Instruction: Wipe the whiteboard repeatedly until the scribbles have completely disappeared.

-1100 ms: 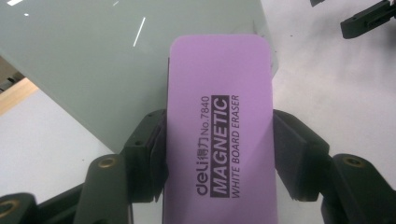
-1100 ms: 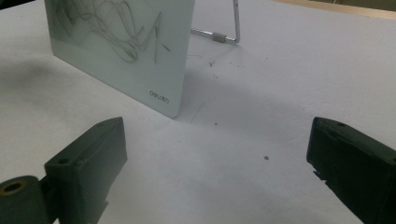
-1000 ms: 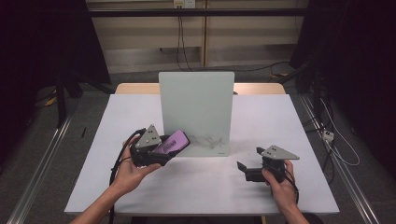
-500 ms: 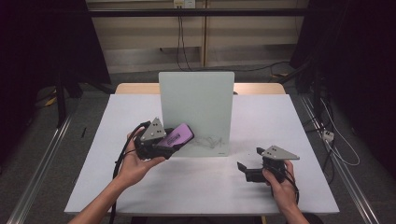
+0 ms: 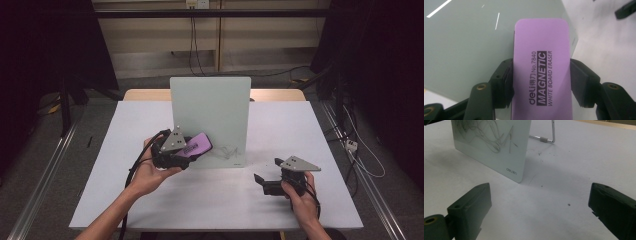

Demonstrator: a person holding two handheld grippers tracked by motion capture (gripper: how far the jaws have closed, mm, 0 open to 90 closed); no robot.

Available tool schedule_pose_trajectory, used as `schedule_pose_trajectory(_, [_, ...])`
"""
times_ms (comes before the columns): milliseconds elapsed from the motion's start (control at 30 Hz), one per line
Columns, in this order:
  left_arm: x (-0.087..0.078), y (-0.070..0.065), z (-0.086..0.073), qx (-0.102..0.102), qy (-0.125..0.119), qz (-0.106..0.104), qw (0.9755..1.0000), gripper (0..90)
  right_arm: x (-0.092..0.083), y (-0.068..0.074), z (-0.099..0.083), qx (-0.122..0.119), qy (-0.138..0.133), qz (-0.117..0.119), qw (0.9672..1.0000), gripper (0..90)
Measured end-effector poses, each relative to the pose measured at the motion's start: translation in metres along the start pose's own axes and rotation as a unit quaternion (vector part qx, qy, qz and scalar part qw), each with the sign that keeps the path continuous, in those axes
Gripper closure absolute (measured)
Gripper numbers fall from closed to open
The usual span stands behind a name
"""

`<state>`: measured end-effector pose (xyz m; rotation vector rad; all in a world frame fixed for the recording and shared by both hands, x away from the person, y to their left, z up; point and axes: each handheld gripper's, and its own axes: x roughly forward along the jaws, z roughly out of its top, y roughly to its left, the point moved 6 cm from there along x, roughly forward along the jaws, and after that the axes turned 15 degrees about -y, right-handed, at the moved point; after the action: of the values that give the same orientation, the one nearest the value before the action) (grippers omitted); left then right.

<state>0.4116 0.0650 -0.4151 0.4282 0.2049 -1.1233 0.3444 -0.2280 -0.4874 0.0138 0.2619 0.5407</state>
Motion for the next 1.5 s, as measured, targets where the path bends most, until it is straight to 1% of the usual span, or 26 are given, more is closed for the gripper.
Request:
schedule_pose_trajectory(33, [-0.001, 0.000, -0.002, 0.005, 0.002, 0.000, 1.0000, 40.7, 0.000, 0.000, 0.000, 0.001, 0.001, 0.000, 1.0000, 4.7])
schedule_pose_trajectory(133, [-0.001, 0.003, -0.008, 0.010, 0.003, 0.005, 0.9999, 40.7, 0.000, 0.001, 0.000, -0.002, 0.001, 0.002, 1.0000, 4.7])
schedule_pose_trajectory(200, [-0.002, 0.005, -0.010, 0.004, 0.001, 0.000, 1.0000, 40.7, 0.001, 0.001, 0.000, -0.002, 0.002, 0.002, 1.0000, 4.7])
schedule_pose_trajectory(300, [-0.002, 0.005, -0.012, 0.010, 0.005, -0.003, 0.9999, 40.7, 0.001, 0.001, 0.000, -0.002, 0.002, 0.002, 1.0000, 4.7])
schedule_pose_trajectory(333, [-0.002, 0.004, -0.012, 0.010, 0.004, -0.001, 0.9999, 40.8, 0.001, 0.000, 0.000, -0.001, 0.002, 0.001, 1.0000, 4.7])
schedule_pose_trajectory(400, [-0.001, 0.005, -0.014, 0.017, 0.011, -0.003, 0.9998, 40.7, 0.001, 0.000, 0.000, 0.000, 0.001, 0.001, 1.0000, 4.7])
schedule_pose_trajectory(467, [0.001, 0.005, -0.016, 0.014, 0.010, -0.004, 0.9998, 40.8, 0.000, 0.001, 0.000, -0.001, 0.001, 0.001, 1.0000, 4.7])
schedule_pose_trajectory(600, [0.001, 0.005, -0.017, 0.016, 0.014, -0.004, 0.9998, 40.8, 0.000, 0.001, 0.000, -0.001, 0.001, 0.001, 1.0000, 4.7])
schedule_pose_trajectory(700, [0.002, 0.004, -0.017, 0.013, 0.013, -0.004, 0.9998, 40.7, 0.000, 0.001, 0.000, -0.001, 0.002, 0.001, 1.0000, 4.7])
schedule_pose_trajectory(800, [0.003, 0.004, -0.018, 0.011, 0.019, -0.005, 0.9997, 40.6, 0.000, 0.001, 0.000, -0.001, 0.002, 0.002, 1.0000, 4.7])
schedule_pose_trajectory(900, [0.005, 0.002, -0.020, 0.010, 0.026, -0.007, 0.9996, 40.6, 0.000, 0.001, 0.000, -0.001, 0.001, 0.001, 1.0000, 4.7])
schedule_pose_trajectory(933, [0.005, 0.001, -0.020, 0.006, 0.027, -0.006, 0.9996, 40.6, 0.000, 0.001, 0.000, -0.001, 0.002, 0.001, 1.0000, 4.7])
schedule_pose_trajectory(967, [0.005, 0.001, -0.021, 0.012, 0.032, -0.006, 0.9994, 40.7, 0.000, 0.001, 0.000, -0.001, 0.002, 0.001, 1.0000, 4.7])
schedule_pose_trajectory(1067, [0.008, -0.002, -0.022, 0.012, 0.032, -0.007, 0.9994, 40.7, 0.000, 0.001, 0.000, -0.002, 0.003, 0.002, 1.0000, 4.7])
schedule_pose_trajectory(1167, [0.010, -0.004, -0.023, 0.012, 0.036, -0.014, 0.9992, 40.7, 0.000, 0.001, 0.000, -0.002, 0.003, 0.003, 1.0000, 4.7])
schedule_pose_trajectory(1200, [0.012, -0.005, -0.024, 0.008, 0.032, -0.014, 0.9993, 40.7, 0.000, 0.001, 0.000, -0.001, 0.003, 0.003, 1.0000, 4.7])
schedule_pose_trajectory(1233, [0.012, -0.006, -0.025, 0.010, 0.037, -0.018, 0.9991, 40.7, 0.000, 0.001, 0.000, 0.000, 0.002, 0.002, 1.0000, 4.7])
schedule_pose_trajectory(1267, [0.014, -0.008, -0.026, 0.007, 0.035, -0.018, 0.9992, 40.7, 0.000, 0.001, 0.000, 0.000, 0.001, 0.003, 1.0000, 4.7])
schedule_pose_trajectory(1333, [0.016, -0.009, -0.027, 0.011, 0.041, -0.021, 0.9989, 40.7, 0.000, 0.002, 0.000, 0.000, 0.001, 0.003, 1.0000, 4.7])
schedule_pose_trajectory(1500, [0.022, -0.015, -0.030, 0.010, 0.043, -0.028, 0.9986, 40.6, 0.000, 0.002, 0.000, 0.000, 0.001, 0.004, 1.0000, 4.7])
